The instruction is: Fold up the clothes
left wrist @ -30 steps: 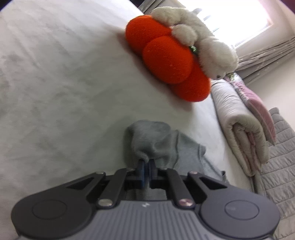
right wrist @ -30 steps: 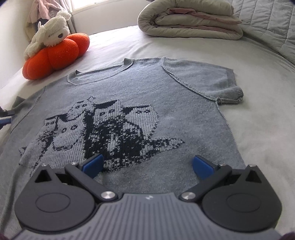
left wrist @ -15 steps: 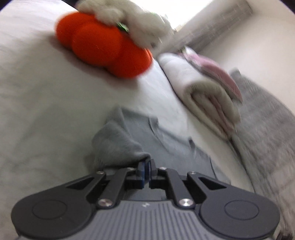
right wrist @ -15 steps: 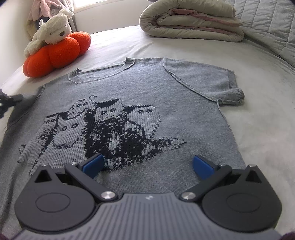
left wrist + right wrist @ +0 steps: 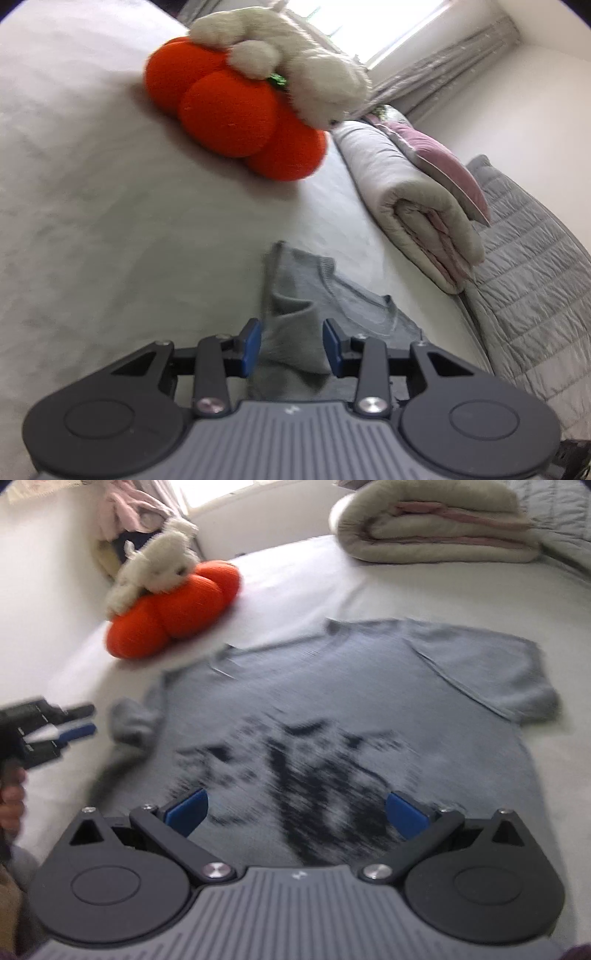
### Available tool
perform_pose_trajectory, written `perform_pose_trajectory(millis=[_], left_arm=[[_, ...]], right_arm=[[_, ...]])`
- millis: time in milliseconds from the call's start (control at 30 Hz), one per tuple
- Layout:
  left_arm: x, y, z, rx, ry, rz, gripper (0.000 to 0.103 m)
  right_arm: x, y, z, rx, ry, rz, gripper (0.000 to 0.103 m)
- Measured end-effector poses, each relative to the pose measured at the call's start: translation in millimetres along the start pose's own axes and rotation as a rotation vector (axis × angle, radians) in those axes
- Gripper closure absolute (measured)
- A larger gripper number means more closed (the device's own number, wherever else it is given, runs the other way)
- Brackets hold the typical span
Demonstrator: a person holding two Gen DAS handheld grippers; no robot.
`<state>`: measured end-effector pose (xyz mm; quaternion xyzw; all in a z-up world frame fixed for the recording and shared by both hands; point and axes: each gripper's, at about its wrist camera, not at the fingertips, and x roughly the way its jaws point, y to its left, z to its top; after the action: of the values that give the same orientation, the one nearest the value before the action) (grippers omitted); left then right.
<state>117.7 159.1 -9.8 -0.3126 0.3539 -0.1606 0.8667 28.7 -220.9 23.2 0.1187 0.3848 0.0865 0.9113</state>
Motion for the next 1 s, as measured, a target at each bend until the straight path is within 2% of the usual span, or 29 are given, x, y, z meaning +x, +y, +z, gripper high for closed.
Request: perform_pose_trajectory(millis=[100, 333, 467, 567, 700, 767, 833, 867, 933, 1000], left_arm=[[4.1, 10.0, -0.8, -0.02, 0.019, 0.01, 0.067], [12.2, 22.6, 0.6, 0.003, 0.066, 0.01, 0.067], [17.2, 27.3, -1.3, 0.033, 0.086, 0.015, 0.067], [21.0, 30.9, -2.8, 0.056, 0.101, 0.018, 0.067], [25.0, 26.9, -6.9, 0.089, 0.117, 0.001, 0.067], [25.1, 25.9, -7.5, 0.097, 0.118, 0.0, 0.067], [25.7, 26.3, -7.1, 0.088, 0.12, -0.008, 0.067], [26.4, 26.8, -6.5, 0.081, 0.122, -0.012, 0.067], [26.7, 27.0, -5.9, 0.069, 0.123, -0.018, 0.067], [26.4, 28.1, -6.6, 0.058, 0.121, -0.023, 0.066]], right_arm=[[11.8, 28.9, 16.4, -0.052, -0.019, 0.047, 0.0], [58.2, 90.8, 43.9, -0.098, 0.033, 0.176, 0.023], [89.0, 111.5, 63.2, -0.056, 0.085, 0.223, 0.024], [113.8, 122.6, 76.1, -0.022, 0.118, 0.233, 0.027], [138.7, 137.3, 75.7, -0.021, 0.157, 0.207, 0.031], [147.9, 141.1, 71.7, -0.029, 0.169, 0.192, 0.038], [154.0, 142.1, 68.3, -0.031, 0.178, 0.183, 0.057], [155.1, 141.5, 66.9, -0.031, 0.18, 0.184, 0.062], [156.8, 140.7, 67.3, -0.039, 0.169, 0.188, 0.088], [154.5, 137.4, 70.2, -0.025, 0.157, 0.208, 0.088]])
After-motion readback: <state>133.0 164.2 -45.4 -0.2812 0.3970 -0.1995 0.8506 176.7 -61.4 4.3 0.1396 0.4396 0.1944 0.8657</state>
